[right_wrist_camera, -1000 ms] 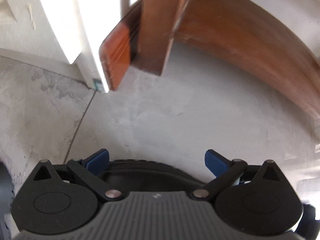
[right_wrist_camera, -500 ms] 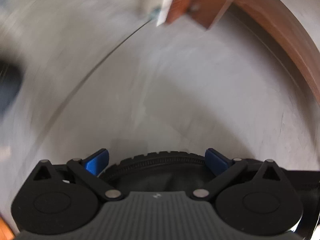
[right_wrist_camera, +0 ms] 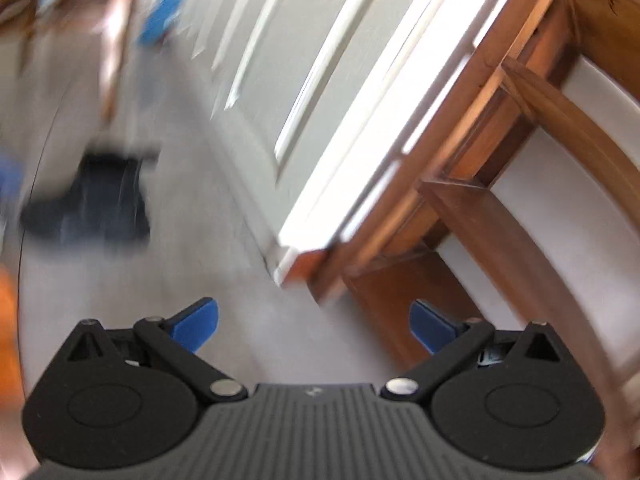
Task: Organize scattered shoes
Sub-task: 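Grasp the other black ankle boot by its collar with the right gripper, then carry the boot beside its mate and open the right gripper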
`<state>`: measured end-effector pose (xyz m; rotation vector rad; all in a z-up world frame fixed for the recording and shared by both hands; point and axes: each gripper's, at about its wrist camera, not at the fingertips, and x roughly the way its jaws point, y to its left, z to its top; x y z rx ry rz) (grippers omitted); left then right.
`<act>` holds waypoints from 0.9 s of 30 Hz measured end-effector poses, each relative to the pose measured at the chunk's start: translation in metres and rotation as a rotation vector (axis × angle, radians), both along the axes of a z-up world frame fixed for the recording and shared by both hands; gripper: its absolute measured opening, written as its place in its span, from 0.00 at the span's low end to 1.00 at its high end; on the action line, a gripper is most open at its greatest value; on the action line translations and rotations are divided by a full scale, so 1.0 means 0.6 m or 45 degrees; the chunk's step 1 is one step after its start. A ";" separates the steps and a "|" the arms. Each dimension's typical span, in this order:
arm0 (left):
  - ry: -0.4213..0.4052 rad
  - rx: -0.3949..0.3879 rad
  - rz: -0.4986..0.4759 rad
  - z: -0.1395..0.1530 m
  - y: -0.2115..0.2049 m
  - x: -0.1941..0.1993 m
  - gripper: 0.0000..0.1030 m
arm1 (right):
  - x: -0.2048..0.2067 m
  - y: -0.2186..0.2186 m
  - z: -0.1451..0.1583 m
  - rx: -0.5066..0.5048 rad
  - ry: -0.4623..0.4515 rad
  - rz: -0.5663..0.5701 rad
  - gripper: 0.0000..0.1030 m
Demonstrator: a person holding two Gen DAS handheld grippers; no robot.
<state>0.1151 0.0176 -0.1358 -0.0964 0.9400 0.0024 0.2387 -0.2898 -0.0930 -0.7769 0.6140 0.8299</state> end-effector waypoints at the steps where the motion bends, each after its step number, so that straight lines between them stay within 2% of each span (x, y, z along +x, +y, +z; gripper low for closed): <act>1: 0.004 0.005 0.002 0.000 -0.002 0.000 0.59 | 0.002 -0.035 -0.019 -0.071 0.076 0.051 1.00; 4: 0.011 0.017 0.005 0.003 -0.013 0.006 0.59 | 0.032 -0.079 -0.103 -0.092 0.327 -0.003 1.00; 7: 0.018 0.023 -0.009 0.008 -0.028 0.012 0.59 | 0.076 -0.067 -0.182 -0.065 0.580 -0.085 1.00; 9: 0.038 0.048 -0.021 0.009 -0.045 0.013 0.59 | 0.089 -0.042 -0.220 -0.129 0.640 -0.115 1.00; 12: 0.089 0.100 -0.041 -0.001 -0.065 0.011 0.59 | 0.098 -0.001 -0.255 -0.233 0.660 -0.121 1.00; 14: 0.113 0.133 -0.062 -0.007 -0.075 0.008 0.59 | 0.102 0.014 -0.260 -0.243 0.644 -0.110 1.00; 18: 0.142 0.166 -0.096 -0.016 -0.075 -0.002 0.59 | 0.110 0.053 -0.288 -0.349 0.576 -0.095 1.00; 21: 0.164 0.162 -0.088 -0.021 -0.063 -0.010 0.59 | 0.103 0.094 -0.302 -0.334 0.561 -0.074 1.00; 27: 0.230 0.163 -0.089 -0.041 -0.030 -0.058 0.59 | 0.086 0.198 -0.298 -0.269 0.536 -0.003 1.00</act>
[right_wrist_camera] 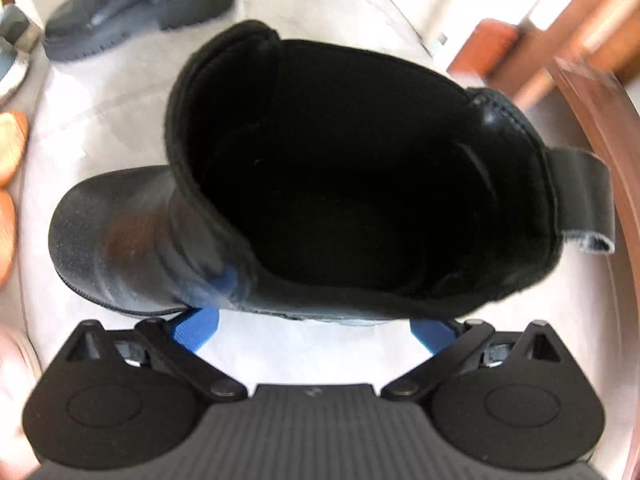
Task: Organize scattered shoes
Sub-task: 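Carry the boot beside its mate and open the right gripper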
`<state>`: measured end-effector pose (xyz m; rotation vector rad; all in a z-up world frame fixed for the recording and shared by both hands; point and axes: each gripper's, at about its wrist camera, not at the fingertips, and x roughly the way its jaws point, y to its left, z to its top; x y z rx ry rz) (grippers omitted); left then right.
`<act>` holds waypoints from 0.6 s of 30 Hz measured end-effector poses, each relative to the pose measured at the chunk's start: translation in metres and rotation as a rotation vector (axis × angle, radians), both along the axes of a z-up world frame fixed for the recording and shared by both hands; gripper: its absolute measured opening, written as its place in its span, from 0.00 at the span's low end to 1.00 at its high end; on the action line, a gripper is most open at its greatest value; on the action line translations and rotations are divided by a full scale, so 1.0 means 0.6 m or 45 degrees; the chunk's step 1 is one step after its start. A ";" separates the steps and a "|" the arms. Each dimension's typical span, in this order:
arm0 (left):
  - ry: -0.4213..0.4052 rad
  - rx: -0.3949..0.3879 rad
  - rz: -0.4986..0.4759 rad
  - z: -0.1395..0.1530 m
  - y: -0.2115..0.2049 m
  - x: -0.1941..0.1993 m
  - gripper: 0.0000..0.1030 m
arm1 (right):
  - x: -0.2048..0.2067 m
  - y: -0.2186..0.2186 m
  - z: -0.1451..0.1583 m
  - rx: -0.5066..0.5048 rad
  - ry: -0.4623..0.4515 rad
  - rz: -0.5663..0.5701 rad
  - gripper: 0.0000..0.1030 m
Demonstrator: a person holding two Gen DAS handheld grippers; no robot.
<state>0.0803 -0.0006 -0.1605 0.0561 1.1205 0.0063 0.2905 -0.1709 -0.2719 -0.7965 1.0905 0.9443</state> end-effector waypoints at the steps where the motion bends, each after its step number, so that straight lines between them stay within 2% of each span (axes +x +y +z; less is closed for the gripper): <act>1: 0.014 0.005 0.001 -0.005 0.003 -0.006 0.59 | -0.001 0.017 0.000 0.008 -0.004 0.010 1.00; 4: 0.041 0.021 0.015 -0.012 0.015 -0.017 0.59 | -0.001 0.069 0.002 0.025 -0.013 0.030 1.00; 11: 0.004 -0.014 0.098 0.001 0.060 -0.039 0.59 | 0.013 0.164 0.006 0.010 -0.011 0.025 1.00; 18: 0.002 -0.035 0.116 0.004 0.071 -0.046 0.59 | 0.013 0.220 0.010 0.002 -0.044 0.161 1.00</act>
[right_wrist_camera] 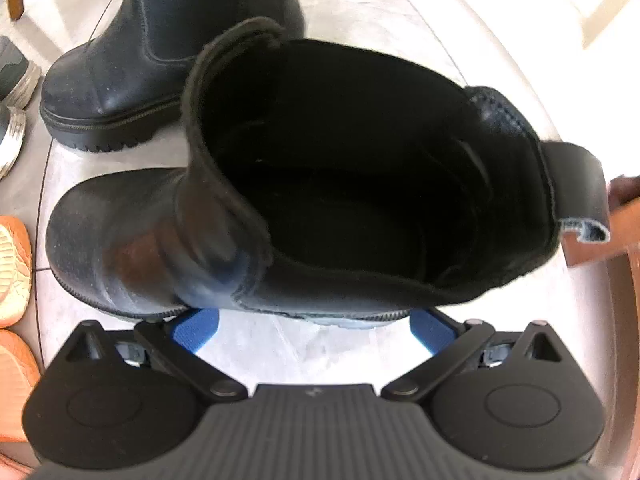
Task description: Organize scattered shoes
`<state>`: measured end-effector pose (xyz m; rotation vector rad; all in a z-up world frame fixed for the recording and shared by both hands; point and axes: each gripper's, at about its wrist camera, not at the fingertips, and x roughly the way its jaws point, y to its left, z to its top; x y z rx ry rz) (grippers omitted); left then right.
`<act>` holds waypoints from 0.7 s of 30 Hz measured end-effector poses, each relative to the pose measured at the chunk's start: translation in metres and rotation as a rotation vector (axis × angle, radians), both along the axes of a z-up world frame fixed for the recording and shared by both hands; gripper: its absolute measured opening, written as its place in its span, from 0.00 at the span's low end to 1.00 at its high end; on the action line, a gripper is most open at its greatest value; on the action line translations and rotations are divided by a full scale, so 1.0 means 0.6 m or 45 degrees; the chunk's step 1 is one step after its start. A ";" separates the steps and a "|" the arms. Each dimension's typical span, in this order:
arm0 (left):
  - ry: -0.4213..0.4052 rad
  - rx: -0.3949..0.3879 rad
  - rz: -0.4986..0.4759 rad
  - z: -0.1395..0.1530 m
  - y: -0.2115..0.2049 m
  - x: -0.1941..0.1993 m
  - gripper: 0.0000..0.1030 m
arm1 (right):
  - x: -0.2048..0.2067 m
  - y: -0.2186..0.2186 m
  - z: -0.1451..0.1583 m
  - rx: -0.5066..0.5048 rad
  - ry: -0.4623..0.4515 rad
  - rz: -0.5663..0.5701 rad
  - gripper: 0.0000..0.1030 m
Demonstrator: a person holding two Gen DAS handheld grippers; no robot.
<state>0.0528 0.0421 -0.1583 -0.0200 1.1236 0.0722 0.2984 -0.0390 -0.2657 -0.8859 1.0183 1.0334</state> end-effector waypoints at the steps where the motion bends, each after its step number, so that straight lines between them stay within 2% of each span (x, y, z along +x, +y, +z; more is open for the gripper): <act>1: -0.001 0.001 0.000 0.001 0.000 0.001 0.59 | -0.004 0.011 0.001 -0.005 -0.009 0.039 1.00; 7: -0.029 -0.013 0.016 0.004 0.000 0.006 0.59 | -0.034 0.052 0.006 0.002 0.024 0.146 1.00; 12: -0.038 -0.022 0.020 0.009 -0.009 -0.004 0.59 | -0.022 -0.017 0.048 -0.157 -0.084 0.102 1.00; 14: -0.037 -0.023 0.036 0.012 -0.011 -0.006 0.59 | -0.002 -0.056 0.088 -0.160 -0.105 0.065 1.00; 17: -0.030 -0.003 0.064 0.016 -0.012 -0.006 0.59 | 0.034 -0.093 0.167 -0.067 -0.067 -0.012 1.00; 20: -0.034 0.003 0.065 0.020 -0.010 -0.010 0.59 | 0.051 -0.079 0.275 0.213 0.019 -0.022 1.00; 21: -0.040 0.000 0.066 0.022 -0.008 -0.012 0.59 | 0.043 -0.061 0.293 0.281 0.042 0.004 1.00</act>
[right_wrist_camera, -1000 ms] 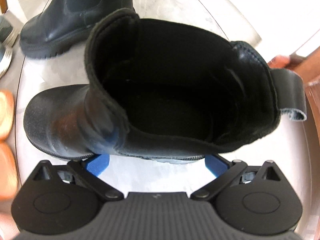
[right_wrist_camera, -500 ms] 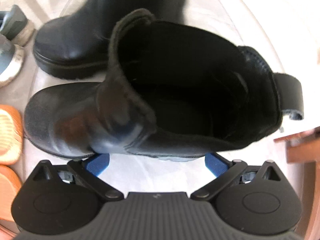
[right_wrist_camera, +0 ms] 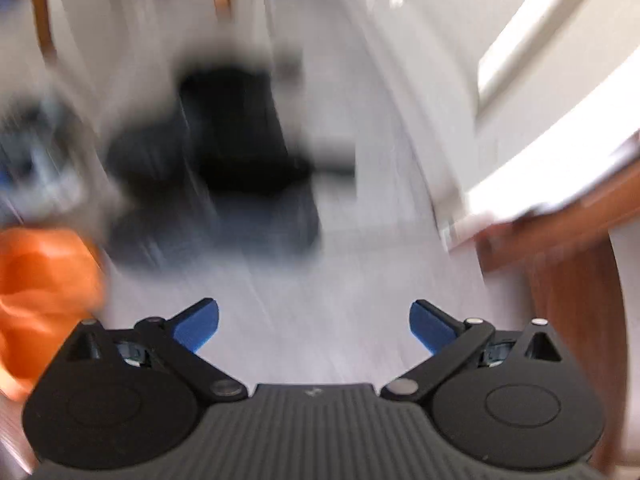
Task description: Organize scattered shoes
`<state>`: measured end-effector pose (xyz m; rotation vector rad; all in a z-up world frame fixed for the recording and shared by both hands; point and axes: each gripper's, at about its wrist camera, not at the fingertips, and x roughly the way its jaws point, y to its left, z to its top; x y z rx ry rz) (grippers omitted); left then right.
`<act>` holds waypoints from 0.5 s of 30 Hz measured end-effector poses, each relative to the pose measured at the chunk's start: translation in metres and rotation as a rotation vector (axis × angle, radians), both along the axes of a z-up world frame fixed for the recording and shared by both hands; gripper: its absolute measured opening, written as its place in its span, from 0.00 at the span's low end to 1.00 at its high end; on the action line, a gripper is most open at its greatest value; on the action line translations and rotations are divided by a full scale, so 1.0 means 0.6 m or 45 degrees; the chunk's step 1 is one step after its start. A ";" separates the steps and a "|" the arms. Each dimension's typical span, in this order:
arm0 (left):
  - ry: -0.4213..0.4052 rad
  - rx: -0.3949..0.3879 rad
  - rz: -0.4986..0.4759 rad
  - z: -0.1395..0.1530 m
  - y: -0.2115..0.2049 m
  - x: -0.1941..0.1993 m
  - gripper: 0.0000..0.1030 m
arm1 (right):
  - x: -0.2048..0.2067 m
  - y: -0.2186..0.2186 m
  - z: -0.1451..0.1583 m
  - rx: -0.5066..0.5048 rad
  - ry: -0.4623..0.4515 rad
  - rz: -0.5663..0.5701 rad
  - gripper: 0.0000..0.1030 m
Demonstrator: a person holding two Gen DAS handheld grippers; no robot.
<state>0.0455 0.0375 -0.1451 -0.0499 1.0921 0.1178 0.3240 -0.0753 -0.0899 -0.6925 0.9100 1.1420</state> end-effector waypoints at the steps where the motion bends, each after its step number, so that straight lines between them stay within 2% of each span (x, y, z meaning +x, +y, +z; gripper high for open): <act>1: -0.004 -0.001 0.002 0.001 0.002 -0.002 0.59 | -0.010 0.024 0.011 0.050 0.015 0.031 1.00; 3: -0.012 0.003 0.017 0.003 0.011 -0.008 0.59 | -0.049 0.091 0.003 0.070 0.020 0.083 1.00; 5: -0.009 0.006 0.038 0.001 0.021 -0.015 0.59 | -0.087 0.185 -0.021 0.041 0.023 0.140 1.00; 7: -0.001 0.005 0.056 -0.002 0.031 -0.022 0.59 | -0.118 0.237 -0.031 0.001 0.049 0.167 1.00; 9: -0.001 -0.009 0.071 -0.007 0.041 -0.027 0.59 | -0.120 0.262 -0.061 -0.033 0.055 0.185 1.00; 12: 0.003 -0.030 0.103 -0.015 0.053 -0.028 0.59 | -0.128 0.338 -0.118 -0.160 0.065 0.161 1.00; 15: 0.004 -0.041 0.110 -0.021 0.060 -0.026 0.59 | -0.120 0.383 -0.164 -0.253 0.107 0.142 1.00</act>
